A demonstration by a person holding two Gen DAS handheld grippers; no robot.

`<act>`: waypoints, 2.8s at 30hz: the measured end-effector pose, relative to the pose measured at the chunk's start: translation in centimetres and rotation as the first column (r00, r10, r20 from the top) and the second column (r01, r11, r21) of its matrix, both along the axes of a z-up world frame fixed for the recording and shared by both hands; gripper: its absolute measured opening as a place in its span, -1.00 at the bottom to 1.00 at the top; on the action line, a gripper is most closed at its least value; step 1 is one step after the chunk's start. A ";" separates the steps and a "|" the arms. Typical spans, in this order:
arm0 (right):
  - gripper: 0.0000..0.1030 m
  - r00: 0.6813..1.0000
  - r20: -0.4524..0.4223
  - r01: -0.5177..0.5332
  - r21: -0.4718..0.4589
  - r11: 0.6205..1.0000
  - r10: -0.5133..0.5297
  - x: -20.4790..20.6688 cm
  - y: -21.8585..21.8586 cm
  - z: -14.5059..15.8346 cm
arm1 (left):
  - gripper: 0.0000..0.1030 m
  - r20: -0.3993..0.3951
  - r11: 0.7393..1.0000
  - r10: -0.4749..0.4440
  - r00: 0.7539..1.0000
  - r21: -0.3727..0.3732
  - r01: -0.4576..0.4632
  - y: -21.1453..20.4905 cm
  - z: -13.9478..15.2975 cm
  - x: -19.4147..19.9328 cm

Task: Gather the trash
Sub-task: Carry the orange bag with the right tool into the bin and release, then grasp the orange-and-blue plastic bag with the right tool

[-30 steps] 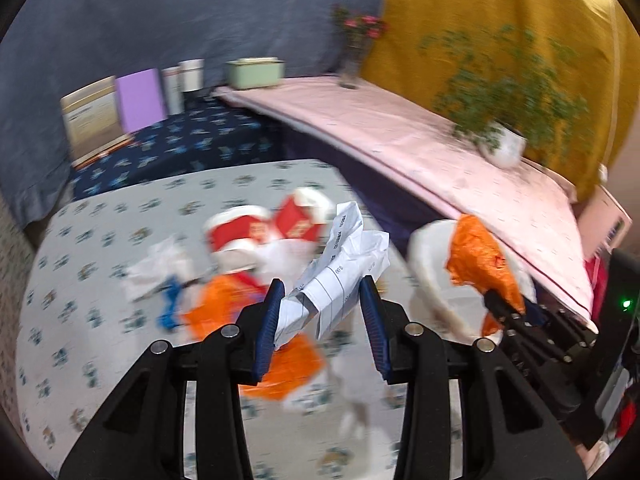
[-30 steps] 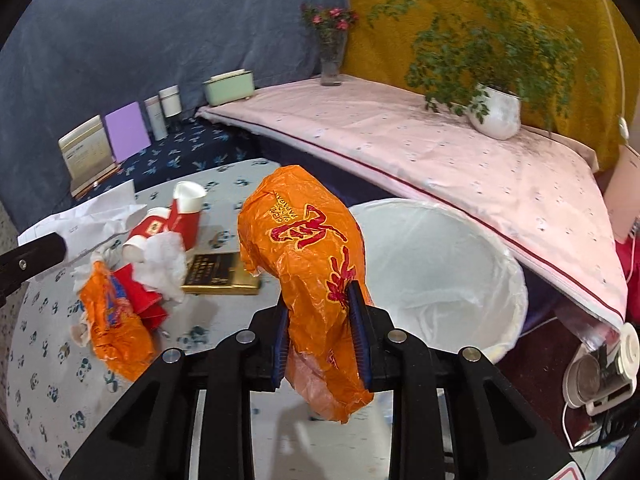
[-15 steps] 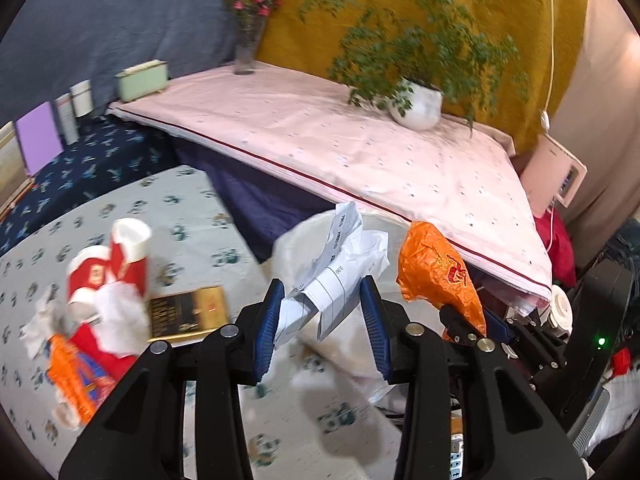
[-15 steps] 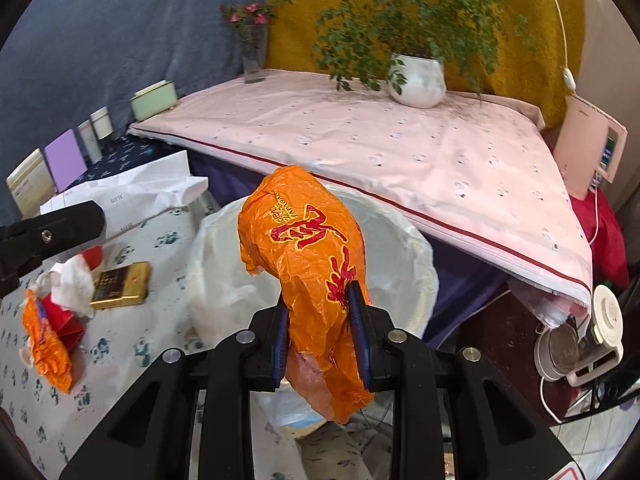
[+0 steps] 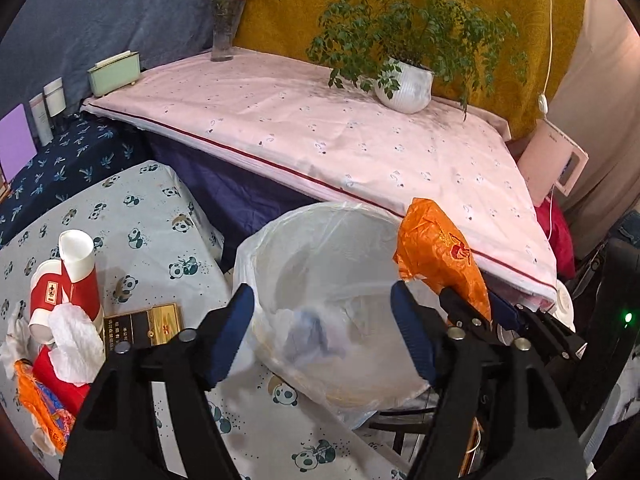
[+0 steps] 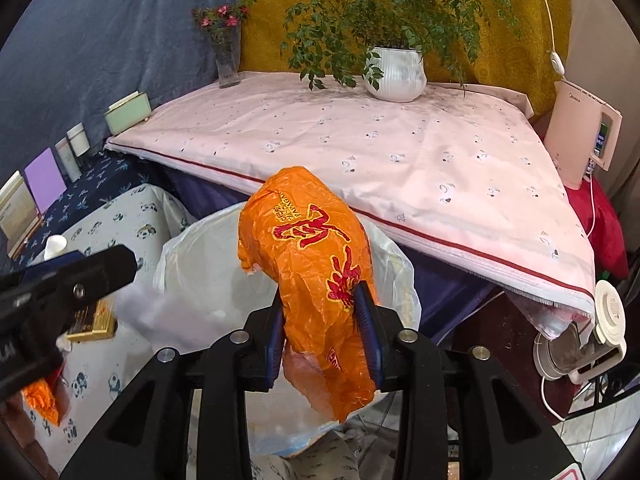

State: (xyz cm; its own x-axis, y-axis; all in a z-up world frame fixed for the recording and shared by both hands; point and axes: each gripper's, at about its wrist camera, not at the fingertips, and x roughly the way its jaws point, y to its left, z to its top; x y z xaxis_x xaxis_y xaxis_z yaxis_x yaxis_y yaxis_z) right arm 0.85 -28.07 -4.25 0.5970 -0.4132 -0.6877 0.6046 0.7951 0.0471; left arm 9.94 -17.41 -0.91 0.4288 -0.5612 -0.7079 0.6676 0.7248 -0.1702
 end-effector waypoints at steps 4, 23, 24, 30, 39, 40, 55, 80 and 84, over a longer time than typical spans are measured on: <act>-0.18 1.000 0.016 -0.006 -0.003 1.000 0.006 0.5 0.0 0.5 | 0.44 0.001 1.000 0.027 1.000 -0.002 -0.027 0.7 0.2 0.4; 0.06 0.993 0.066 -0.091 -0.047 0.995 0.094 1.1 5.2 3.9 | 0.63 0.007 0.971 0.237 0.972 -0.019 -0.236 9.7 1.5 0.9; 0.06 0.993 0.063 -0.101 -0.046 0.994 0.104 1.2 5.7 4.0 | 0.63 0.009 0.967 0.254 0.967 -0.018 -0.254 10.6 1.5 0.9; 0.06 0.981 0.054 -0.186 -0.038 0.982 0.188 2.2 9.6 3.9 | 0.63 0.019 0.937 0.349 0.937 -0.005 -0.349 15.2 1.5 1.2; 0.06 0.943 0.035 -0.331 -0.016 0.944 0.331 3.9 16.2 3.3 | 0.63 0.009 0.884 0.468 0.884 0.015 -0.468 22.7 1.0 1.3; 0.06 0.937 0.032 -0.347 -0.011 0.938 0.347 4.0 16.9 3.2 | 0.63 0.010 0.878 0.479 0.878 0.019 -0.479 23.3 0.9 1.3; 0.06 0.869 -0.034 -0.491 0.054 0.870 0.493 6.3 24.4 0.2 | 0.63 -0.025 0.789 0.614 0.789 0.054 -0.612 32.3 -1.4 1.3; -0.40 0.802 -0.143 -0.568 0.121 0.814 0.580 10.2 29.1 -4.8 | 0.63 -0.086 0.738 0.675 0.733 0.078 -0.671 37.0 -4.4 2.9; -0.76 0.804 -0.121 -0.572 0.109 0.813 0.582 9.4 28.5 -3.7 | 0.63 -0.088 0.745 0.667 0.740 0.084 -0.661 36.4 -4.6 3.2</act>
State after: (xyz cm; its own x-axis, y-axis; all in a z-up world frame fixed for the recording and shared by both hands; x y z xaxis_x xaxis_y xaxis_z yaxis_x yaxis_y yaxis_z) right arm 10.30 0.40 -7.97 0.6049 0.0246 -0.7959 0.0388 0.9974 0.0602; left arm 13.10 19.03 -5.51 0.6029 -0.1297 -0.7872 -0.0059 0.9859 -0.1670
